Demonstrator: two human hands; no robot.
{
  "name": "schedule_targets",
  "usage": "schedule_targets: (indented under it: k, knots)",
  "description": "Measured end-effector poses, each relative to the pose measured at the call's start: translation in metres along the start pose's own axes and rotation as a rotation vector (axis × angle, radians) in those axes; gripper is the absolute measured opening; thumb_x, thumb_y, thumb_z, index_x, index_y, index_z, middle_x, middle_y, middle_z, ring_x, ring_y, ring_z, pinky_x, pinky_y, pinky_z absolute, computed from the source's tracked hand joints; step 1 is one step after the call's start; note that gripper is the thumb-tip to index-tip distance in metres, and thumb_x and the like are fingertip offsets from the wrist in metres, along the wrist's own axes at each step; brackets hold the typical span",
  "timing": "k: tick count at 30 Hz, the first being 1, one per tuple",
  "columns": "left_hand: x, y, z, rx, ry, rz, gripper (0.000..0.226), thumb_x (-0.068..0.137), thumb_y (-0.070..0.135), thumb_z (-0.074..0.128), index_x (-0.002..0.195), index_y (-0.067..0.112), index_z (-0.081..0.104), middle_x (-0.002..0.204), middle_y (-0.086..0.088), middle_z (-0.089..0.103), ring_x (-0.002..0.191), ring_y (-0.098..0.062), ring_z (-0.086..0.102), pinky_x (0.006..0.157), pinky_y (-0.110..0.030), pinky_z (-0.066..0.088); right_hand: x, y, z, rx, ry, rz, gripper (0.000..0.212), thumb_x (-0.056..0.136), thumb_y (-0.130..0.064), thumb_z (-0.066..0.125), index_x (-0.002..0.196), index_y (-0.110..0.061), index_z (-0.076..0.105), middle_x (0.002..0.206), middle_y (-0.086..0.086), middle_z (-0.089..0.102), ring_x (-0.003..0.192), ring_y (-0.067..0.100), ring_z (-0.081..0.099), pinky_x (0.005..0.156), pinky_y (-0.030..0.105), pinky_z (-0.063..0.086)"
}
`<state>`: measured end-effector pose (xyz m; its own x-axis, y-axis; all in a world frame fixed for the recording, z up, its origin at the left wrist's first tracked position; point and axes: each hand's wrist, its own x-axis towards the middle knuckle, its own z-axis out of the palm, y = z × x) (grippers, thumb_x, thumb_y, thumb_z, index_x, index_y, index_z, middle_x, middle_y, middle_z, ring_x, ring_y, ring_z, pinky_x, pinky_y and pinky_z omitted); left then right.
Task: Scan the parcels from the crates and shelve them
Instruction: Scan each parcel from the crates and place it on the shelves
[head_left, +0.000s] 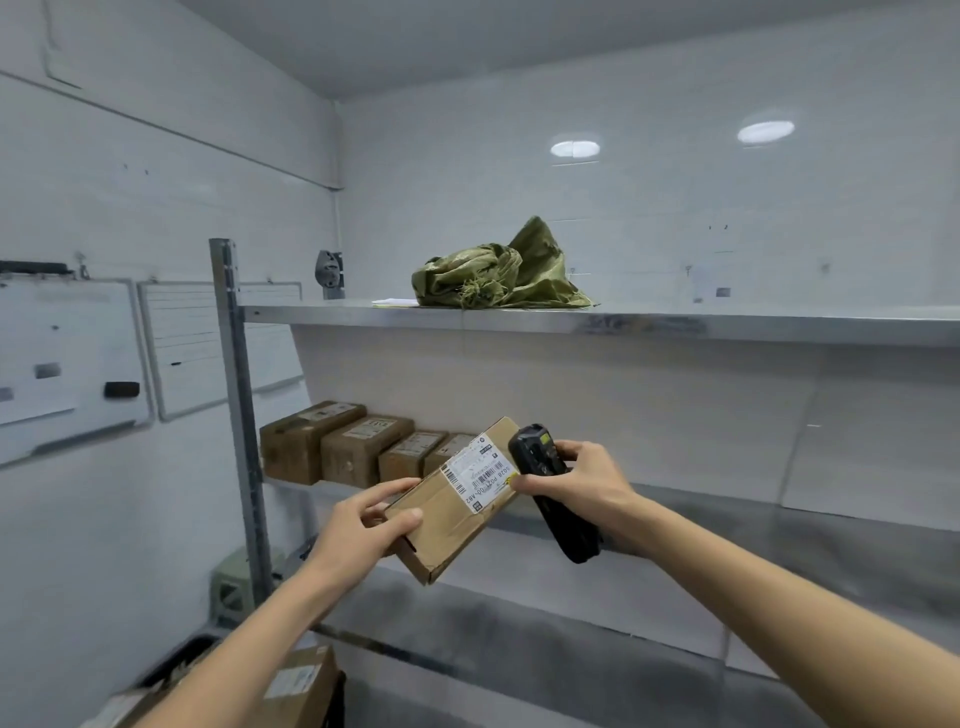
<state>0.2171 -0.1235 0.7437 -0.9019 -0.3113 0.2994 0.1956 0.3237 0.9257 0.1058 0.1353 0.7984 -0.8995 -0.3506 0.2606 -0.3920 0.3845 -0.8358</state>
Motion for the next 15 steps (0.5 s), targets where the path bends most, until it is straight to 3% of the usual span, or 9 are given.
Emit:
schedule_targets:
  k: [4, 10, 15]
  knots:
    - [0.012, 0.0, 0.029, 0.015, -0.02, 0.001, 0.033, 0.087, 0.02, 0.077, 0.113, 0.041, 0.073, 0.095, -0.005, 0.076, 0.094, -0.021, 0.072, 0.081, -0.038, 0.062, -0.003, 0.012, -0.028, -0.1, 0.048, 0.011, 0.04, 0.065, -0.044, 0.092, 0.098, -0.027, 0.078, 0.085, -0.007, 0.079, 0.082, 0.012, 0.074, 0.075, 0.03, 0.059]
    - [0.038, 0.001, 0.048, 0.054, -0.027, 0.04, 0.034, 0.087, 0.019, 0.078, 0.117, 0.034, 0.072, 0.092, -0.007, 0.071, 0.094, -0.025, 0.07, 0.082, -0.036, 0.06, -0.005, 0.019, -0.053, -0.545, 0.066, 0.059, 0.042, 0.056, -0.052, 0.082, 0.086, -0.025, 0.068, 0.079, -0.007, 0.07, 0.081, 0.019, 0.068, 0.067, 0.033, 0.054]
    - [0.053, 0.001, 0.057, 0.107, -0.037, 0.071, 0.03, 0.085, 0.027, 0.079, 0.103, 0.049, 0.071, 0.086, 0.004, 0.072, 0.09, -0.018, 0.069, 0.085, -0.04, 0.06, -0.01, 0.016, -0.061, -0.822, 0.047, 0.148, 0.049, 0.061, -0.053, 0.083, 0.091, -0.019, 0.064, 0.091, 0.0, 0.069, 0.087, 0.026, 0.065, 0.065, 0.03, 0.043]
